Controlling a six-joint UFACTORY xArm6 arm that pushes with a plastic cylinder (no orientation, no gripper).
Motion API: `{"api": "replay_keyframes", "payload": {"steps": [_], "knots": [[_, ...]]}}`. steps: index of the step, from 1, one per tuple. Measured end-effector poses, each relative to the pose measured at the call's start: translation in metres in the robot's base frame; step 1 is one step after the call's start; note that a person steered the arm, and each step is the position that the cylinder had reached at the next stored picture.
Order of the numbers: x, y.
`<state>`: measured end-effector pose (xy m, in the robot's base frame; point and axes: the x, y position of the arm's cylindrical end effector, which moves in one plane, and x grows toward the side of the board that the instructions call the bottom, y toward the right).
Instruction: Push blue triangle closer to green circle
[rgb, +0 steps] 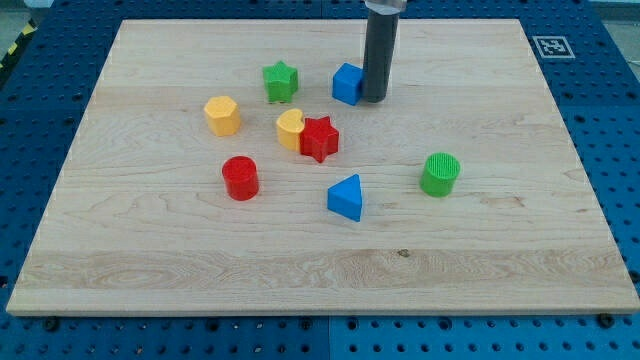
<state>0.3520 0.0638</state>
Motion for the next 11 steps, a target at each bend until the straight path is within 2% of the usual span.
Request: {"api": "replay_keyframes", "payload": {"steps": [2,4,7,9,11], "knots": [[0.062,0.017],[0.083,-0.014],[0.145,-0.069],[0.192,-0.07],[0.189,-0.064]]}}
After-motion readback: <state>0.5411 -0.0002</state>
